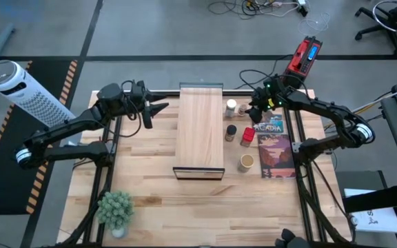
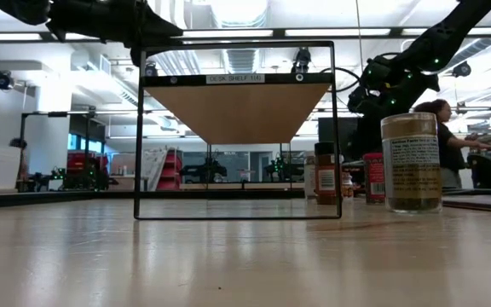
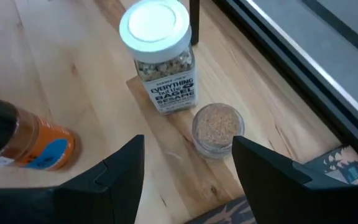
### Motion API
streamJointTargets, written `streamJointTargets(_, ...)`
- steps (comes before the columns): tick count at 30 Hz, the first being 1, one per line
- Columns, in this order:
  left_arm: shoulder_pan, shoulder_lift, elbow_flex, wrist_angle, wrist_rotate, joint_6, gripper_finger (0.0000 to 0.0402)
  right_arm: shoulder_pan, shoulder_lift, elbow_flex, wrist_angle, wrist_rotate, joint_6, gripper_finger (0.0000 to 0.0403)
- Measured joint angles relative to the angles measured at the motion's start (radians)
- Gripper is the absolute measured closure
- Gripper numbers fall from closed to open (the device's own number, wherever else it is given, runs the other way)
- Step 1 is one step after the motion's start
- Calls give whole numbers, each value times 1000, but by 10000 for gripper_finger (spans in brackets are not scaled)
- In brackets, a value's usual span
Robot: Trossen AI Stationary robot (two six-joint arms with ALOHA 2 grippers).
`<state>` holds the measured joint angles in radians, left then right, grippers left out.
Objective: Shelf spices
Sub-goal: Put the transparent seasoning bottle on the shelf
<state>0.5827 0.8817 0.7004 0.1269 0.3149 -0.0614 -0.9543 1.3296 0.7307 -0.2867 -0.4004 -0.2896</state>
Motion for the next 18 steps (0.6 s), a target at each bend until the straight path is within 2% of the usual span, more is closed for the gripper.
streamJointTargets(10,0,0,4,3,-41,43,240,0,101,3,75,12,-66,158)
streamJointTargets(18,1,0,4,2,-45,57,233,3,198,52,79,65,-97,159)
